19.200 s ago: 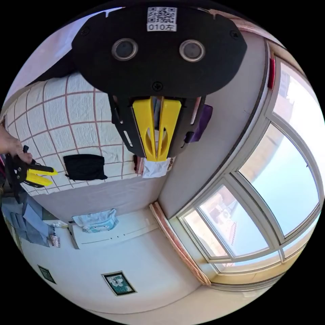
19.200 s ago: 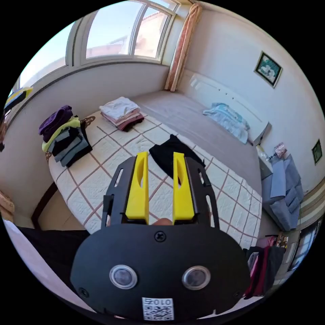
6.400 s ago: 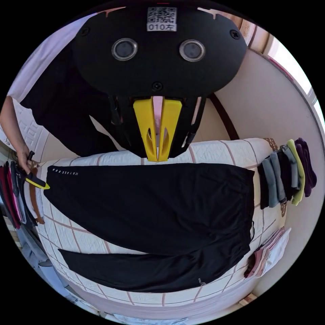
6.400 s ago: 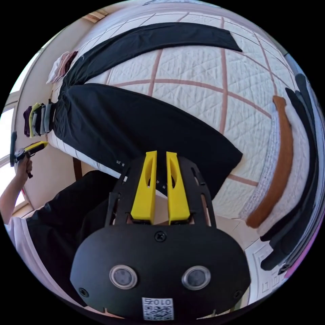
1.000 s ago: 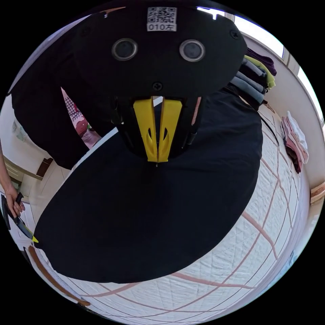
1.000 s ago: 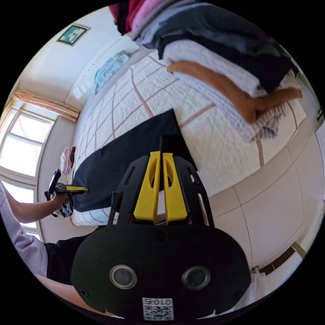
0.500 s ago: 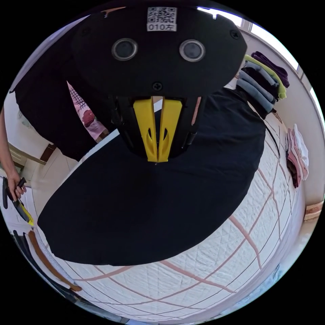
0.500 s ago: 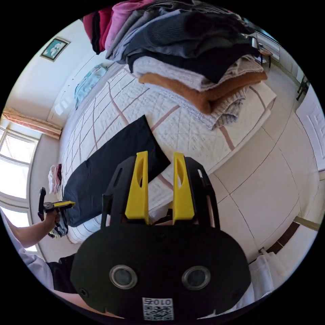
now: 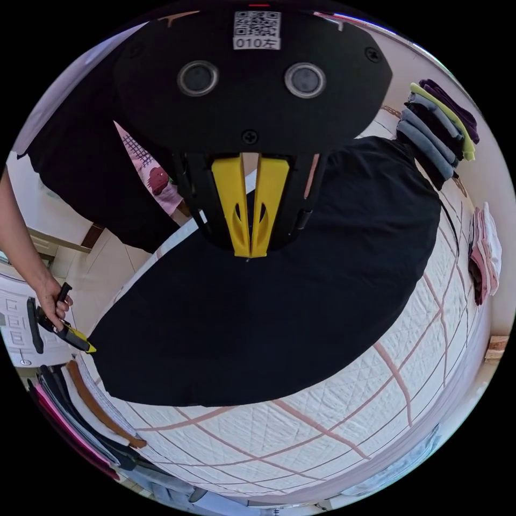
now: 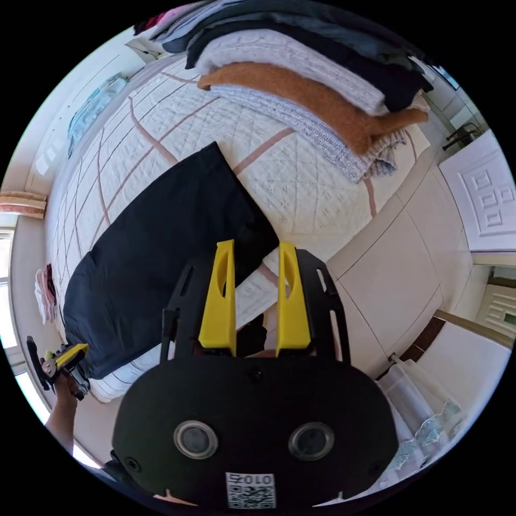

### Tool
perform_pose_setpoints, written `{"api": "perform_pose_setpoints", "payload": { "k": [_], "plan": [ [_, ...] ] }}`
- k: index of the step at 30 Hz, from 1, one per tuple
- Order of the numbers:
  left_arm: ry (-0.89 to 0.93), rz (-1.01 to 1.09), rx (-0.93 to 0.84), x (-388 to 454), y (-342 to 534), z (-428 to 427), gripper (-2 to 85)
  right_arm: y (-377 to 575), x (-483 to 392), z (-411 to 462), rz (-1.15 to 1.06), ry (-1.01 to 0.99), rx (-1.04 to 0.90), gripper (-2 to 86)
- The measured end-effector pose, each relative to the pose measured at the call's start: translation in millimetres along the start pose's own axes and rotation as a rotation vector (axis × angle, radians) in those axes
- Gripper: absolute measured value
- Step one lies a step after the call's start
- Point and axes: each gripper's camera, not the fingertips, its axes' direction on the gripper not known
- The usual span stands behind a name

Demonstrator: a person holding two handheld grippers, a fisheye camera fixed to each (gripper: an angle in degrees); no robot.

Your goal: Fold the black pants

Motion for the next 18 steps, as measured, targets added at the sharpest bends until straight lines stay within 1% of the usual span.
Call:
{"api": "perform_pose_setpoints", "payload": {
  "k": [2, 4, 8, 10, 12, 13, 15, 16, 18],
  "plan": [
    [0.015, -0.014, 0.019, -12.3, 7.2, 1.0, -0.2, -4.8, -4.6, -2.8, -0.014, -0.022, -0.020, 7.8],
    [0.018, -0.017, 0.037, -21.6, 14.5, 1.6, -0.2, -6.5, -3.4, -7.8, -0.005, -0.085, -0.019, 6.7],
    [0.049, -0.043, 0.061, -45.0, 33.2, 10.4, -0.2, 2.2, -6.7, -36.2, 0.046, -0.262, 0.089, 5.8],
    [0.061, -0.066, 0.083, -55.2, 42.3, 12.1, -0.2, 3.4, -29.6, -54.7, -0.030, -0.319, 0.131, 5.5],
    [0.070, -0.094, 0.114, -65.6, 52.8, 11.9, -0.2, 3.9, -85.5, -79.1, -0.220, -0.367, 0.135, 5.4],
    [0.079, -0.113, 0.131, -73.1, 60.6, 12.2, -0.2, 5.1, -102.7, -85.1, -0.274, -0.387, 0.136, 5.3],
    [0.091, -0.143, 0.151, -85.8, 74.0, 13.6, -0.2, 17.2, -181.3, -104.9, -0.506, -0.452, 0.128, 5.3],
    [0.101, -0.169, 0.168, -95.8, 84.5, 14.8, -0.2, 22.2, -202.3, -107.4, -0.568, -0.462, 0.122, 5.3],
    [0.129, -0.211, 0.194, -113.4, 102.4, 18.0, -0.2, 48.1, -283.3, -104.6, -0.776, -0.505, 0.093, 5.2]
  ]
}}
